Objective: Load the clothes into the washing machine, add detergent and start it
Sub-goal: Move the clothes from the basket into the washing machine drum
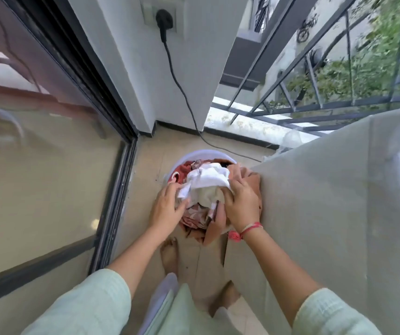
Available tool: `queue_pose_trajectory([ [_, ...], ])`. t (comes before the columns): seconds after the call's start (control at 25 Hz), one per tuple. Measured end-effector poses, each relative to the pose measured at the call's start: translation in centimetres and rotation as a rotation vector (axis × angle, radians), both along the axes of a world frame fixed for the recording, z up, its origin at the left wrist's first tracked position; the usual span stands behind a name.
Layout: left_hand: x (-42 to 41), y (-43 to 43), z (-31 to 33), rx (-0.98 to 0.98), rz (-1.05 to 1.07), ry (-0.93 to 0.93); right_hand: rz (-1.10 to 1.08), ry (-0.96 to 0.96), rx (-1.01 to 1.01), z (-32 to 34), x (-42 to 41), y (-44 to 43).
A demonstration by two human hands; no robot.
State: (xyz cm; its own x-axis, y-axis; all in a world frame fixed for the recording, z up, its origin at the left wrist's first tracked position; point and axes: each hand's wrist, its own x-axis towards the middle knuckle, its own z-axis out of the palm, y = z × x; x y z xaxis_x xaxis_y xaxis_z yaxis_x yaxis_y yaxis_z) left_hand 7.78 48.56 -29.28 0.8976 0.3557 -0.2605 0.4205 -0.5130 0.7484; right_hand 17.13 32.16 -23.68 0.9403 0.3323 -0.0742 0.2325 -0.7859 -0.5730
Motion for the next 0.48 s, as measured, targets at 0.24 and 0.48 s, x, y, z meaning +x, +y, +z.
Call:
queue_pose_trajectory([
  [0.24,0.6,-2.1,10.3,-0.137,0.119,-0.122,-0.108,-0.336,0.27,16.9,2.5,0.1],
  [0.48,4.7,-6.1,21.7,-0.052,0.04,-0.287,-0.135,-0.634,0.582,31.7,-0.4,-7.6],
])
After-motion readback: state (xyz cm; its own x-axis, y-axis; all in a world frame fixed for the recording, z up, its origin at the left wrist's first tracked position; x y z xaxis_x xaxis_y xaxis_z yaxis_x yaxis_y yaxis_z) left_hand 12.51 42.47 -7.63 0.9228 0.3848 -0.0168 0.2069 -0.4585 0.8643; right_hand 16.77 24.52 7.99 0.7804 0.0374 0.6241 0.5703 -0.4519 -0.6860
